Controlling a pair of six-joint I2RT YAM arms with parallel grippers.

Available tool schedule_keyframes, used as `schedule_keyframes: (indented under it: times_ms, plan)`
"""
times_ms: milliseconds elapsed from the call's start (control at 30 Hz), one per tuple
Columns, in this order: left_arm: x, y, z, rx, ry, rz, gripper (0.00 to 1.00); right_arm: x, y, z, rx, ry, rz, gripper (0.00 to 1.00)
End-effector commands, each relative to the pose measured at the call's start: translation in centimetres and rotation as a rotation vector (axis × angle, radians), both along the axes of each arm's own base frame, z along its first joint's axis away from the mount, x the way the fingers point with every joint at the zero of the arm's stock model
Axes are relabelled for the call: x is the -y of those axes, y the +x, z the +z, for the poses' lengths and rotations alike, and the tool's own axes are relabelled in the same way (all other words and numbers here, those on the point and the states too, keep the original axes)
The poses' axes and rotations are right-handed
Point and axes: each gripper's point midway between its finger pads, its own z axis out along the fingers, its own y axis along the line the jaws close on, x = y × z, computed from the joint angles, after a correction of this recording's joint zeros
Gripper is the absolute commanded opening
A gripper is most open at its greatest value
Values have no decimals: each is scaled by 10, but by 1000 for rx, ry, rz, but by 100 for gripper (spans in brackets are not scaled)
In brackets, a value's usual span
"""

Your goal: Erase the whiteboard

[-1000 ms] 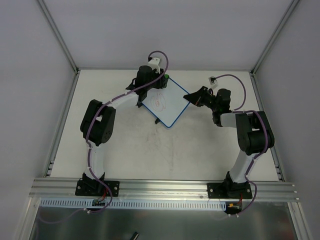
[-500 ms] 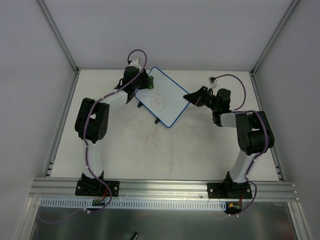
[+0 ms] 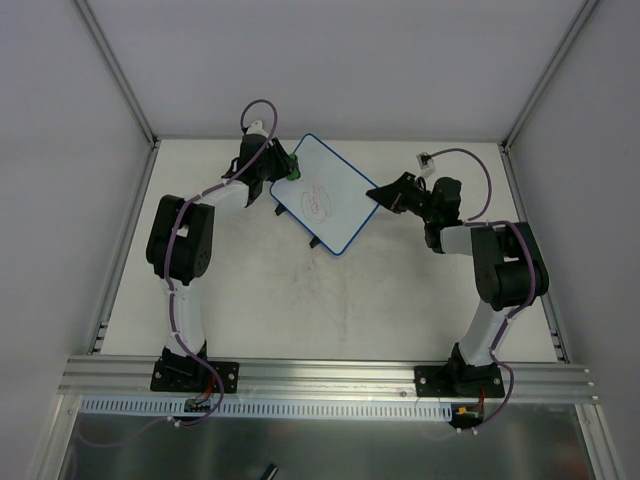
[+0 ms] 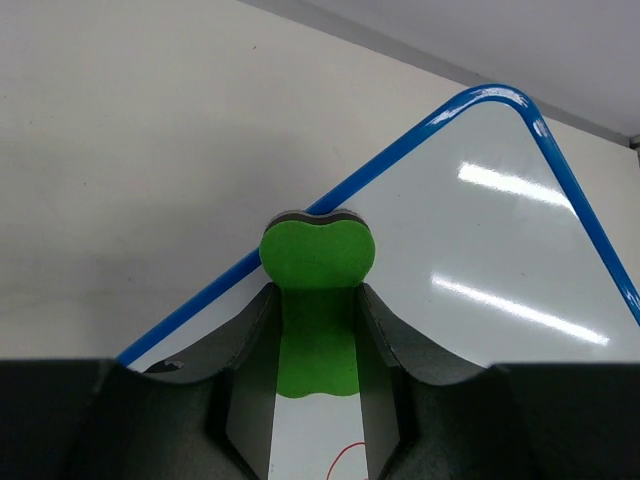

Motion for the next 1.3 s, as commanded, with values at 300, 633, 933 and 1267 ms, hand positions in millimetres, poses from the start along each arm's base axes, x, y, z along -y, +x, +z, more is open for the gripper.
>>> schedule_keyframes:
  times_ms: [300,633,933,1267]
  plan:
    - [22,-21,-15,23,-135,-116,0,-7,-5,35,175,3,46,0]
    - [60,-42,8,142,-19,-221,0,-7,-4,36,177,6,49,0]
    - [101,-59,13,194,108,-291,0,-8,-5,37,177,9,53,0]
    - [145,-89,25,319,276,-433,0,-8,-4,37,177,14,55,0]
